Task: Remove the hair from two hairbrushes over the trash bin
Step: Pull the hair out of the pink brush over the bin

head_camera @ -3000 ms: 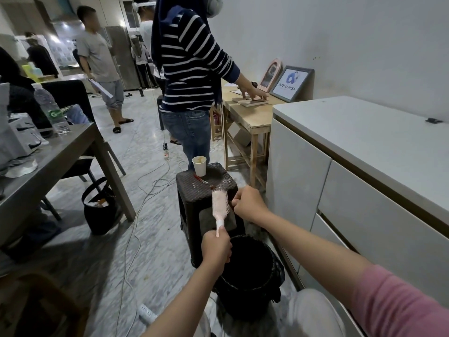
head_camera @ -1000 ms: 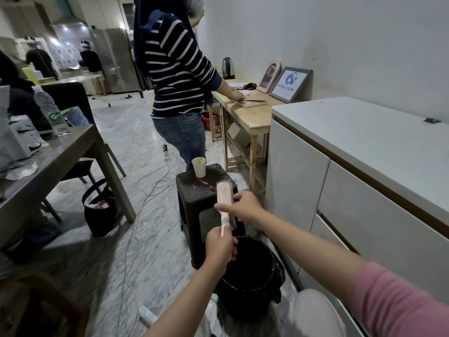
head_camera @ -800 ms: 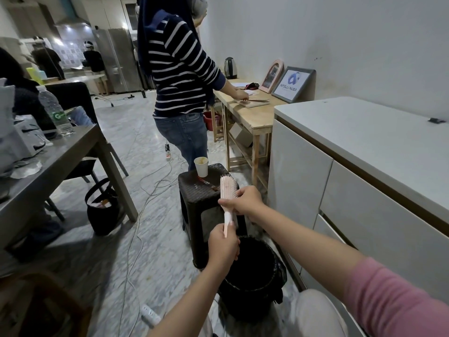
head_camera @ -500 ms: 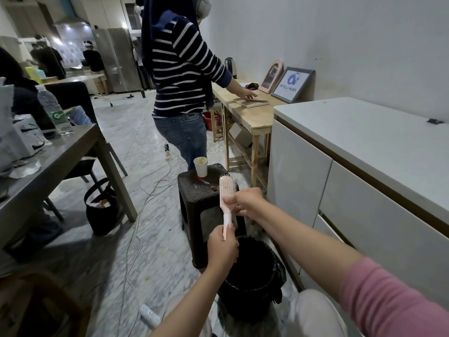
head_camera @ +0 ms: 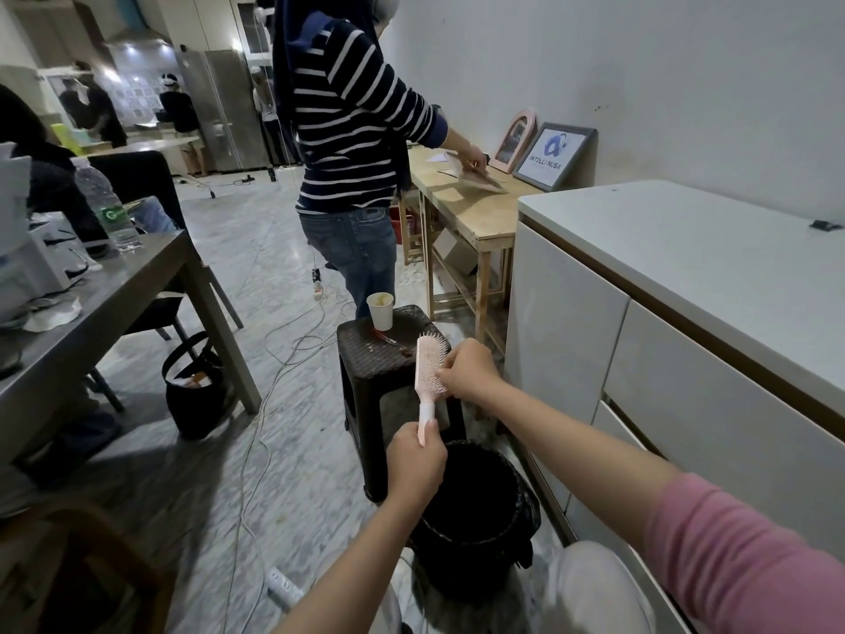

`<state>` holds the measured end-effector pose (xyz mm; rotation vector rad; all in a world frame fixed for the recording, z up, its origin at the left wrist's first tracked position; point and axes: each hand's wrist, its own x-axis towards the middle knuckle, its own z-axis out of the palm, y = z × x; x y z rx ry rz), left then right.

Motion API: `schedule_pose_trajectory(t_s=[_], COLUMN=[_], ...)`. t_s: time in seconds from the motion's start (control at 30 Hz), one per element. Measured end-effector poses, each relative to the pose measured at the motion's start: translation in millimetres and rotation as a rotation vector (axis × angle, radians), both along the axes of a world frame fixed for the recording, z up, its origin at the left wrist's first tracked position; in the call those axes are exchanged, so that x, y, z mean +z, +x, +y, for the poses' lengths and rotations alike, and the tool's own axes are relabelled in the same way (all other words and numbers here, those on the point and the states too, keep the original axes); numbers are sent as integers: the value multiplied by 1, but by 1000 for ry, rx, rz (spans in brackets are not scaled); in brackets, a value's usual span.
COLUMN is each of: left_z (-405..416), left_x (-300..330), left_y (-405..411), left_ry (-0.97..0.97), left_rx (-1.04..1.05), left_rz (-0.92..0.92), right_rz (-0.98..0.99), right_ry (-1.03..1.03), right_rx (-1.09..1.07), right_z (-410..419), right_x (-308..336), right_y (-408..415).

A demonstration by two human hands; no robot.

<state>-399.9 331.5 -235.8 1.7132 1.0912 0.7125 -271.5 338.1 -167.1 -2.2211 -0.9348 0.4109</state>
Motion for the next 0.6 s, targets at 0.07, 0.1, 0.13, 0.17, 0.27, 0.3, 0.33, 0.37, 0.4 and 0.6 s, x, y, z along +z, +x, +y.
schedule_pose_trajectory(t_s=[0.07, 0.1, 0.13, 0.17, 0.27, 0.3, 0.33, 0.37, 0.4, 0.6], left_z=[2, 3, 4, 3, 6, 9, 13, 17, 19, 16], left_x=[0, 1, 1, 3, 7, 8, 7, 6, 5, 6], left_y=[1, 2, 3, 4, 7, 6, 3, 0, -2, -9], left_ry=[-37, -52, -62, -73, -218, -299, -371, -417, -443, -528], left_rx=[-5, -8, -11, -15, 33, 76, 114, 136, 139, 45], left_rz=[18, 25, 33, 36, 24, 13, -1, -15, -25, -143], right_rz=[-60, -83, -101, -112, -126, -127, -125, -121, -104, 24], right_ry=[-27, -38, -46, -50, -18, -1, 13, 29, 47, 152], right_rx=[56, 74, 89, 103, 135, 149, 153, 144, 125, 2], right_z=[-2, -3, -5, -6, -11, -13, -15, -17, -20, -28], right_x=[-1, -2, -3, -4, -5, -5, -4, -5, -5, -12], right_y=[1, 2, 3, 5, 9, 10, 12, 14, 17, 30])
